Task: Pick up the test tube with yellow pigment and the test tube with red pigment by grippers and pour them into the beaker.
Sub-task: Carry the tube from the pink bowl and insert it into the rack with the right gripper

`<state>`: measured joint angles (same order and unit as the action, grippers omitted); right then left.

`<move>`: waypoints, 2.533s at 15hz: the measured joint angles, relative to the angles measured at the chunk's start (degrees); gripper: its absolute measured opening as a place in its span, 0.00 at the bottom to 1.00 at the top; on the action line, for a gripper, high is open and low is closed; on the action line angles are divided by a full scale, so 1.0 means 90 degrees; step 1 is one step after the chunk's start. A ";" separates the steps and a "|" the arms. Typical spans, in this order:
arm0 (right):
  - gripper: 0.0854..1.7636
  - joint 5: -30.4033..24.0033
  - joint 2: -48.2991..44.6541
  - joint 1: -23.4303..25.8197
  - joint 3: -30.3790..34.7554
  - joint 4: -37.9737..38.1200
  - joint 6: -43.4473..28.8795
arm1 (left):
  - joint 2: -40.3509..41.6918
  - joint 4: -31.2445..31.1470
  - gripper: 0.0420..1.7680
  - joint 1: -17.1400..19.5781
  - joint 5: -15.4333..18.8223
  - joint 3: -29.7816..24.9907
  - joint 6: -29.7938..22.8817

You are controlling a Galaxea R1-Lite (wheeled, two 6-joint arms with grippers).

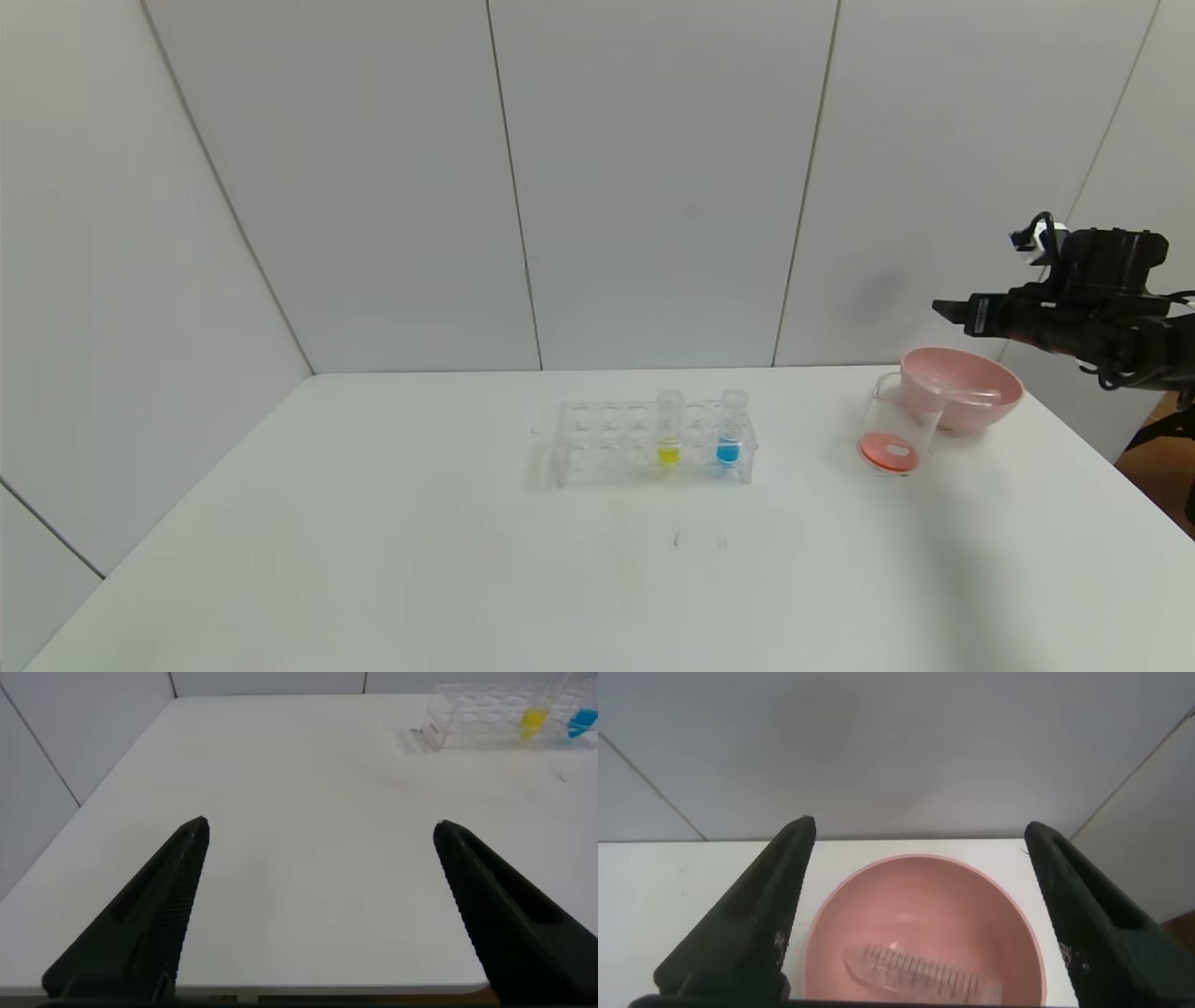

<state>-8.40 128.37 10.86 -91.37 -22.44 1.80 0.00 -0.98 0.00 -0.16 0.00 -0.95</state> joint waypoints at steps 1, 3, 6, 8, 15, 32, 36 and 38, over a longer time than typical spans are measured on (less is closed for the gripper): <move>0.91 0.0019 -0.0099 -0.0081 0.0046 0.0058 -0.0004 | 0.0000 0.0000 0.97 0.0000 0.0000 0.0000 0.0003; 0.93 0.0073 -0.0356 -0.0271 0.0214 0.0089 -0.0007 | 0.0000 0.0000 0.97 0.0000 0.0003 0.0000 0.0000; 0.94 0.0079 -0.0910 -0.0515 0.0760 0.0089 -0.0012 | 0.0000 0.0000 0.97 0.0000 0.0000 0.0000 0.0000; 0.95 0.0085 -0.1425 -0.0730 0.1414 0.0068 -0.0022 | 0.0000 0.0000 0.97 0.0000 0.0000 0.0000 0.0000; 0.96 0.1112 -0.3309 -0.2048 0.3822 0.0049 -0.0410 | 0.0000 0.0000 0.97 0.0000 0.0000 0.0000 0.0000; 0.96 0.4355 -0.3756 -0.6355 0.5307 -0.0098 -0.2311 | 0.0000 0.0000 0.97 0.0000 0.0000 0.0000 0.0000; 0.96 0.4378 -0.3094 -0.6504 0.4860 -0.0440 -0.2284 | 0.0000 0.0000 0.97 0.0000 0.0000 0.0000 0.0000; 0.96 0.4367 -0.2664 -0.6523 0.4636 -0.0702 -0.2282 | 0.0000 0.0000 0.97 0.0000 0.0000 0.0000 0.0003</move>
<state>30.90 104.39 -47.85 -49.64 -28.76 -18.74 0.00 -0.98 0.00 -0.16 0.00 -0.93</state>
